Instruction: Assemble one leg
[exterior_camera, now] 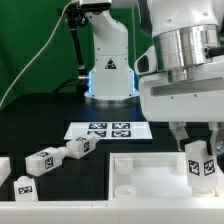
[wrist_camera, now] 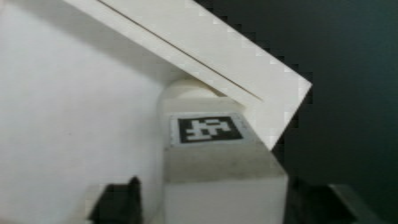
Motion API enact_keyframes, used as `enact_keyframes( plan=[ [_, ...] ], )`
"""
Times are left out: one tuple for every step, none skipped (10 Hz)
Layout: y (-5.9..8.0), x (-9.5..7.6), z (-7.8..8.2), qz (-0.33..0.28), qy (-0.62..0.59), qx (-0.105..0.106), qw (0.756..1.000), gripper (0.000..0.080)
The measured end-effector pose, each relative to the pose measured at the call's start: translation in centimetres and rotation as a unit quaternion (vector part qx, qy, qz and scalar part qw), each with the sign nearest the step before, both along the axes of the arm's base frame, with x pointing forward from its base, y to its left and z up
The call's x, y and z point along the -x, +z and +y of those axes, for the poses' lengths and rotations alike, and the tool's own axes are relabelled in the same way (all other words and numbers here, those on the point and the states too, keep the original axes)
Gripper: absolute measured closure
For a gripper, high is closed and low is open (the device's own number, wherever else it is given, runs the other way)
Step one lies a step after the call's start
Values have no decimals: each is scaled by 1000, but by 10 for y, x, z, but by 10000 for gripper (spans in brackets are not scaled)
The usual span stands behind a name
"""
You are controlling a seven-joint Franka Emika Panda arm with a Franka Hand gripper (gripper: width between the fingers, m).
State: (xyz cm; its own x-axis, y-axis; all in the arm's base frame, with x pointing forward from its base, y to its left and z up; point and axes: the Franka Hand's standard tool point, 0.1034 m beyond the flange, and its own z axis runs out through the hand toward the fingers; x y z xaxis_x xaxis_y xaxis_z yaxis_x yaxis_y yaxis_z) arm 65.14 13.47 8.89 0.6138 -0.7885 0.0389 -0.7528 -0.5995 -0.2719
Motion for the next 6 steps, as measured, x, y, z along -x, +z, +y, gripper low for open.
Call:
enact_keyframes(
  plan=[
    [-2,2,-1,-6,49,13,999,241],
    [-3,3,-1,-12,102,27,994,179],
    [-2,4,0,-16,156,41,987,156],
    [-3,3,-1,-21,186,49,981,156],
    [-3,3,-2,-26,221,57,973,151],
    [-3,3,-2,-30,249,64,966,151]
  ],
)
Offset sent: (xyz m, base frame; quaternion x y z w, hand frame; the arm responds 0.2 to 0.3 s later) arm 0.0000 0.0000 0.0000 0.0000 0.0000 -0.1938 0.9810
